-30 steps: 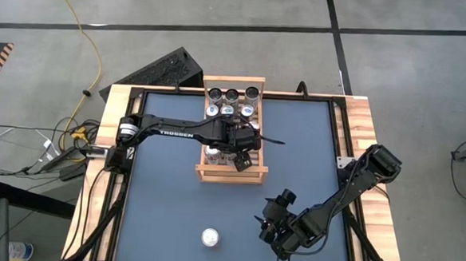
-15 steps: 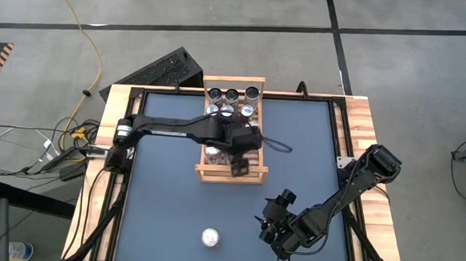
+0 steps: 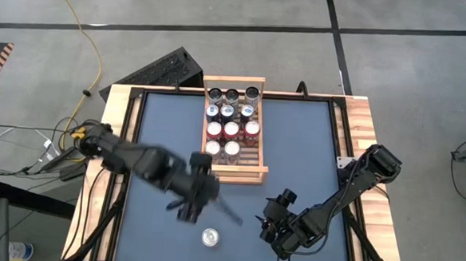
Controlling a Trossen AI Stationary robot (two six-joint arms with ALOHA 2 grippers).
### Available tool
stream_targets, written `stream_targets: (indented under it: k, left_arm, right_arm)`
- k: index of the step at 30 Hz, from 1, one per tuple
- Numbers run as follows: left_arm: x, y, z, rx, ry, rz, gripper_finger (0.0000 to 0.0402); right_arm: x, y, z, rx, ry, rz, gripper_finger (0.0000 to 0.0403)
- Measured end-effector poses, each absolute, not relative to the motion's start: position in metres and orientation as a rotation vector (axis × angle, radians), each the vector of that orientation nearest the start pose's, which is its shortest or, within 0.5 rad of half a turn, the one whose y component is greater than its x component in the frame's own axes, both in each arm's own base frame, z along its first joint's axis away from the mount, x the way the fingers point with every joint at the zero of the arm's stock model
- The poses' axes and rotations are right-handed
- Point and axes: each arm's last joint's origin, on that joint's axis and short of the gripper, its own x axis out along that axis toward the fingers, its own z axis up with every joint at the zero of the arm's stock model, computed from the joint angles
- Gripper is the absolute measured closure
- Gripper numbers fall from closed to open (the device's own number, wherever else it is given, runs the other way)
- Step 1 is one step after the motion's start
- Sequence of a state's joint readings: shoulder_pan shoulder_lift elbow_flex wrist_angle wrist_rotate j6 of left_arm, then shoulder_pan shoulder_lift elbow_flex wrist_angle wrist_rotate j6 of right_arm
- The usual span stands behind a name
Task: Place canned beverage on shelf
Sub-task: Put the silver can on the shelf aligned with the other silver soda cans
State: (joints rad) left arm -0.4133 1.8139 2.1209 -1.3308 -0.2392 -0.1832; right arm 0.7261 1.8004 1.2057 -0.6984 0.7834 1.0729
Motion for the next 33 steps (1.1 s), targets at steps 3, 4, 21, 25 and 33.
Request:
stream_targets:
  k: [3,4,21,25,33]
  left_arm:
    - [0.315,-0.166,0.390,0.174,1.013,-0.137,0.0106]
    - [0.315,-0.175,0.381,0.155,1.019,-0.151,0.0106]
    - [0.303,-0.218,0.324,-0.226,1.017,0.143,0.0106]
    - [0.302,-0.219,0.325,-0.214,1.003,0.149,0.0106]
    - [0.295,-0.226,0.325,-0.219,0.995,0.173,0.0106]
  right_arm:
    - [0.269,0.212,0.188,0.114,0.754,-0.503,0.0097]
    - [0.269,0.212,0.188,0.117,0.752,-0.500,0.0097]
    - [0.285,0.213,0.193,0.052,0.721,-0.385,0.0097]
    - [0.305,0.211,0.200,-0.013,0.685,-0.225,0.0097]
    - [0.340,0.198,0.218,-0.067,0.557,0.069,0.0097]
